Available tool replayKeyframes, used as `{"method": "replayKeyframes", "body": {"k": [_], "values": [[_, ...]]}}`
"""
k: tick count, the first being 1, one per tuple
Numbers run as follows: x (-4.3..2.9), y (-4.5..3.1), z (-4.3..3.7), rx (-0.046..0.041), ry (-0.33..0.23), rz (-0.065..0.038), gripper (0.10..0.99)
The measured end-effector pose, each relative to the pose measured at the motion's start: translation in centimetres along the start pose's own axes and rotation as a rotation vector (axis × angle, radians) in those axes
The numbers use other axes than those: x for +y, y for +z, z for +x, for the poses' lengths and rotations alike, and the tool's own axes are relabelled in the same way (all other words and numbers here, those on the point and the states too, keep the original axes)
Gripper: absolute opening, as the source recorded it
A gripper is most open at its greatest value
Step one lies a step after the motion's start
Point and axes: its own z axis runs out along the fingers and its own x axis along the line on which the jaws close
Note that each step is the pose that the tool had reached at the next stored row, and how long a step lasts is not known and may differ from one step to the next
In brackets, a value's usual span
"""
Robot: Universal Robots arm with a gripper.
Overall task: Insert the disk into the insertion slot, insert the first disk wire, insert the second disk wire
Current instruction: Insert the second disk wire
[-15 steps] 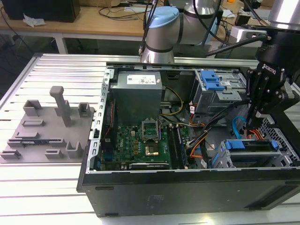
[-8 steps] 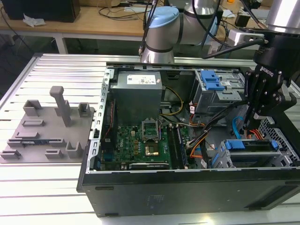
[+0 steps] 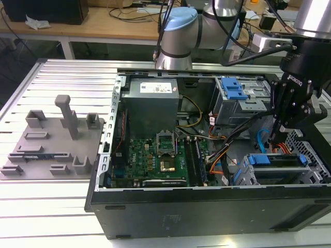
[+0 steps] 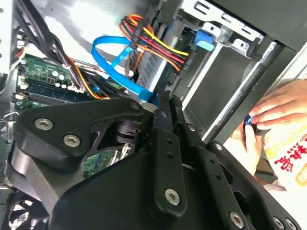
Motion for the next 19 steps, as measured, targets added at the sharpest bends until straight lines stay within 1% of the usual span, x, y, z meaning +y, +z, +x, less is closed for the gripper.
{"method": "replayKeyframes", "body": {"k": [1, 2, 4, 5, 6, 8, 9, 10, 11, 12, 13, 14, 15, 16, 18, 19], "values": [[-0.04, 0.12, 0.45, -0.0147, 0.000, 0.000, 0.161], [-0.05, 0.16, 0.62, -0.0293, 0.001, 0.003, 0.161], [-0.07, 0.19, 0.76, -0.0487, 0.002, 0.009, 0.161], [-0.08, 0.21, 0.84, -0.0599, 0.003, 0.012, 0.161], [-0.09, 0.24, 0.94, -0.0741, 0.004, 0.015, 0.161], [-0.14, 0.35, 1.39, -0.1140, 0.005, 0.017, 0.161], [-0.17, 0.43, 1.66, -0.1285, 0.005, 0.016, 0.161], [-0.20, 0.51, 1.97, -0.1376, 0.005, 0.016, 0.161], [-0.25, 0.64, 2.46, -0.1514, 0.005, 0.014, 0.161], [-0.28, 0.73, 2.77, -0.1631, 0.005, 0.013, 0.161], [-0.30, 0.79, 3.00, -0.1772, 0.005, 0.012, 0.161], [-0.33, 0.87, 3.29, -0.2047, 0.005, 0.009, 0.161], [-0.36, 0.92, 3.51, -0.2207, 0.005, 0.007, 0.161], [-0.38, 0.99, 3.74, -0.2319, 0.005, 0.006, 0.161], [-0.39, 1.01, 3.85, -0.2331, 0.002, 0.006, 0.161], [-0.41, 1.06, 4.04, -0.2340, 0.000, 0.007, 0.161]]}}
